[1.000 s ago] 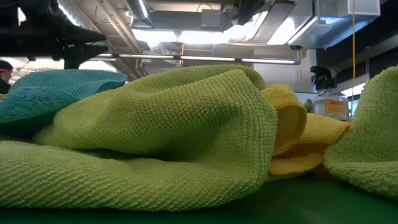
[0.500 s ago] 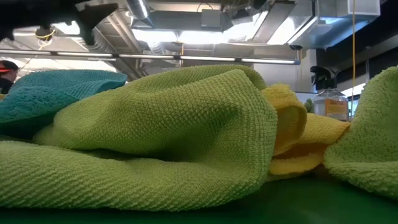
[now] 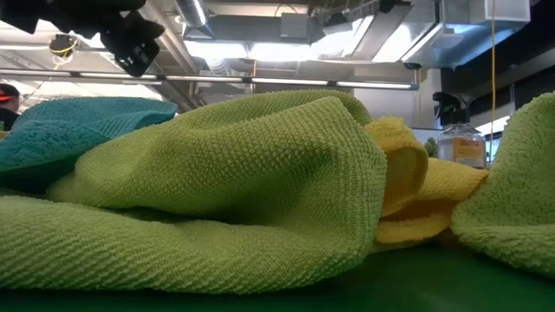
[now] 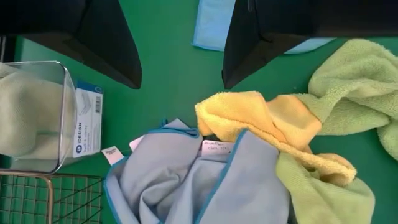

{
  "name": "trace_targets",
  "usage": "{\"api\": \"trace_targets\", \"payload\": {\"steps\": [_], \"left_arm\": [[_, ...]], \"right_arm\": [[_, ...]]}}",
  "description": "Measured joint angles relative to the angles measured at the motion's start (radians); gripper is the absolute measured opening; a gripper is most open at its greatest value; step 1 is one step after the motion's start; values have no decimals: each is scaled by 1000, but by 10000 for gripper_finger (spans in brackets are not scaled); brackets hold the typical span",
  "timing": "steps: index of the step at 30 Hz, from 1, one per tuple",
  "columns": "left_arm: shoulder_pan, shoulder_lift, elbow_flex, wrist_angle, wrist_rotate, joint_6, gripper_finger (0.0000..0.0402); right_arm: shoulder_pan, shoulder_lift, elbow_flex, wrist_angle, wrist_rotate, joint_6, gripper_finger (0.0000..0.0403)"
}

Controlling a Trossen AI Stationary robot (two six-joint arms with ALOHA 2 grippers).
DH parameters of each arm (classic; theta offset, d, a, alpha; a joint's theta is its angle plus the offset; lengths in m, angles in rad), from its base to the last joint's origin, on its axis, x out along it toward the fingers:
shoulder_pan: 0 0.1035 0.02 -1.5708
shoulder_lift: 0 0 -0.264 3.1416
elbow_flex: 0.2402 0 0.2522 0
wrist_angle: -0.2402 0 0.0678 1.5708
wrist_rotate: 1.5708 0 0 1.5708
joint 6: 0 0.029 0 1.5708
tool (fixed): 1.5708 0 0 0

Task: Sort microfiber towel by color & place in baskets
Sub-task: Put the blue microfiber cloth into the black wire basket

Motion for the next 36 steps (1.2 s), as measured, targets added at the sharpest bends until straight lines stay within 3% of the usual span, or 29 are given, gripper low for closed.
{"api": "trace_targets", "payload": {"steps": [10, 20, 29, 32, 36], "left_arm": [[-133, 196, 1, 12, -129, 76, 145], [-147, 311, 1, 73, -180, 76, 144], [-147, 407, 1, 97, -144, -86, 144], [-147, 413, 1, 100, -144, -112, 132], [-146, 414, 1, 104, -143, -112, 87]], "right_arm": [[-3, 0, 0, 1, 24, 0, 225], [-3, 0, 0, 2, 24, 0, 225], [-3, 0, 0, 2, 24, 0, 225], [-3, 0, 0, 0, 35, 0, 225], [-3, 0, 0, -9, 40, -2, 225]]}}
